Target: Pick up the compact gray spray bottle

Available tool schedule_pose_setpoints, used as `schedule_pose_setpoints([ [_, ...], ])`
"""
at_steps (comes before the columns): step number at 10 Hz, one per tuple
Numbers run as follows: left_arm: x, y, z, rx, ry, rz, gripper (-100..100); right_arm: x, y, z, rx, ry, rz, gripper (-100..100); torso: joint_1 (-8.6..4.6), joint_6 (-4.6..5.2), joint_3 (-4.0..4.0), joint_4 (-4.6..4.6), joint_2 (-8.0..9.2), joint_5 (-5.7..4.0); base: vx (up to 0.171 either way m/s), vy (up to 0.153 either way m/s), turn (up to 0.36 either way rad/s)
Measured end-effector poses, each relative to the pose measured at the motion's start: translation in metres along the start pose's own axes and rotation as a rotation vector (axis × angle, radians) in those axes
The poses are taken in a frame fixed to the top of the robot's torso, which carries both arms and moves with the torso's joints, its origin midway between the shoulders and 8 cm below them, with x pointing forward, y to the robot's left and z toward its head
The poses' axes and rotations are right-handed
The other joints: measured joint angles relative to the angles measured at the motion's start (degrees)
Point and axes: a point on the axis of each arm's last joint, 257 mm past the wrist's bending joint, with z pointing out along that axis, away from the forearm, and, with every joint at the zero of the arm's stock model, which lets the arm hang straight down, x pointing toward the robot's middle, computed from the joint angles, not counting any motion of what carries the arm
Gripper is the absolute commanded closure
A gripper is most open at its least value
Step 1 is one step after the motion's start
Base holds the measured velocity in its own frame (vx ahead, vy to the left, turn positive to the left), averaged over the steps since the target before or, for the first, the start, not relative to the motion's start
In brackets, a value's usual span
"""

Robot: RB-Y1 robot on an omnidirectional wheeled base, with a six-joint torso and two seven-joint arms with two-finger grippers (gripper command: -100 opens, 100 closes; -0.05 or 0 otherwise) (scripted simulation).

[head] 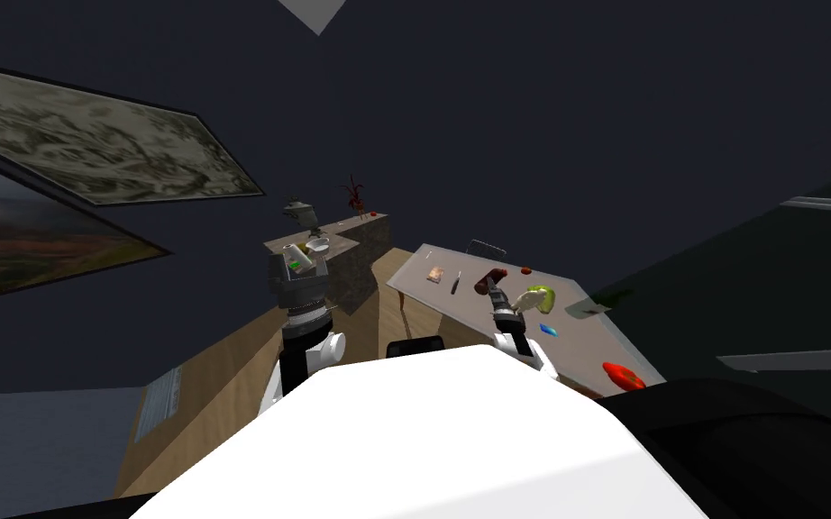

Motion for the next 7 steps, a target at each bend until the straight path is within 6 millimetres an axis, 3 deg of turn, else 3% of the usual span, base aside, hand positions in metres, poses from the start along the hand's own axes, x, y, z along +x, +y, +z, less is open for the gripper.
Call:
schedule_pose_setpoints([
  [5,0.0,0.0,0.0,0.0,0.0,0.0,0,0.002,-0.065,-0.01,0.141,0.019,-0.132,-100,0.07,0.05,-0.01,-0.01,-0.01,0.03,0.032,0.06,0.141],
  [7,0.0,0.0,0.0,0.0,0.0,0.0,0,0.003,-0.085,-0.014,0.194,0.028,-0.183,-100,0.04,0.05,-0.01,-0.01,-0.01,0.02,0.024,0.033,0.031],
])
